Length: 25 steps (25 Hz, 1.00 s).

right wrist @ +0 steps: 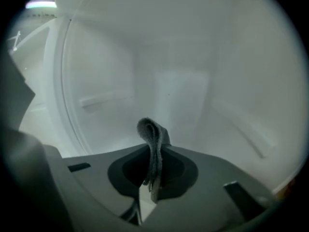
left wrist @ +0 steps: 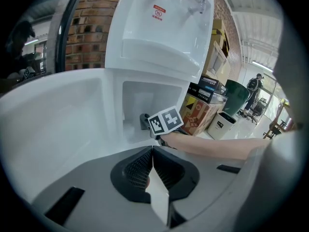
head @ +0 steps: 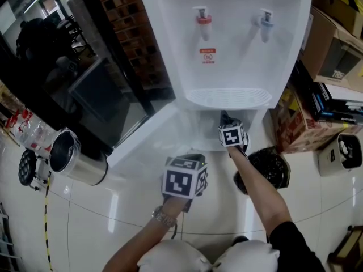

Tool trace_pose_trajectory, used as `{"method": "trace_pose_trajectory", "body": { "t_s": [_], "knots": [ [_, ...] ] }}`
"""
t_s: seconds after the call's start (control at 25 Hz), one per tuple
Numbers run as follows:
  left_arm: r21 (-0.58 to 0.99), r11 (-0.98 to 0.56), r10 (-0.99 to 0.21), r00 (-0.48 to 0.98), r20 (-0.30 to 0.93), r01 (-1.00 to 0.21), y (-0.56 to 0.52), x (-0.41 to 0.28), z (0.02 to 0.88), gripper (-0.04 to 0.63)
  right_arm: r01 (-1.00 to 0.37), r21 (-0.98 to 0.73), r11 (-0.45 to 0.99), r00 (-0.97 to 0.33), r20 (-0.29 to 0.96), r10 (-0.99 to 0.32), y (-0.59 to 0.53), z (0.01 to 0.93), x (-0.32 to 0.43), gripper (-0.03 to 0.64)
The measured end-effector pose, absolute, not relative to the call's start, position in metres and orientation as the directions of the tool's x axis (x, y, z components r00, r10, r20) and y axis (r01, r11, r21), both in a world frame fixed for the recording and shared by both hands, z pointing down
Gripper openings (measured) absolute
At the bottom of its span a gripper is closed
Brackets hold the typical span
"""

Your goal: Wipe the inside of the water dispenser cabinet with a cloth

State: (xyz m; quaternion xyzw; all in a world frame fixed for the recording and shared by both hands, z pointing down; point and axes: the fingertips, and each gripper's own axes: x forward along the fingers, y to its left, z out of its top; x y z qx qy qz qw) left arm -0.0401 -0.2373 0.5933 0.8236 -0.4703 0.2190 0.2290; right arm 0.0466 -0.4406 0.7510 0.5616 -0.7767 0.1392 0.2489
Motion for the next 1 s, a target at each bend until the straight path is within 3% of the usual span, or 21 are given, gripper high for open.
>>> {"method": "trace_pose_trajectory", "body": {
  "t_s": [0.16,0.36,0.44,0.52,0.68,0.8,1.0],
  "knots": [
    [0.162,-0.461,-0.672,0.463,0.578,-0.873,-0.237,-0.038,0.589,0.002,-0.927,0.138,0.348,-0.189,0.63,-0.753,-0.434,0.782,0.049,0.017],
    [0.162,-0.46,-0.672,0.461,0.58,-0.873,-0.235,-0.039,0.59,0.002,-0.805,-0.05,0.591,-0.468,0.666,-0.581,-0.401,0.809,-0.017,0.017],
    [0.166,-0.455,-0.672,0.459,0.581,-0.875,-0.234,-0.04,0.592,0.002,-0.773,-0.083,0.629,-0.51,0.671,-0.539,-0.392,0.811,-0.026,0.017],
    [0.166,-0.451,-0.672,0.456,0.583,-0.877,-0.235,-0.042,0.593,0.002,-0.808,-0.075,0.584,-0.482,0.653,-0.584,-0.399,0.799,-0.013,0.017],
    [0.174,-0.44,-0.674,0.452,0.585,-0.881,-0.236,-0.044,0.595,0.002,-0.918,0.033,0.396,-0.302,0.59,-0.749,-0.428,0.76,0.041,0.017],
    [0.179,-0.447,-0.672,0.461,0.579,-0.876,-0.237,-0.039,0.594,0.002,-0.923,0.045,0.383,-0.262,0.656,-0.708,-0.421,0.782,0.051,0.017],
    [0.181,-0.46,-0.665,0.472,0.578,-0.869,-0.234,-0.033,0.593,0.002,-0.836,-0.03,0.548,-0.399,0.719,-0.569,-0.386,0.815,0.007,0.017]
  ]
}}
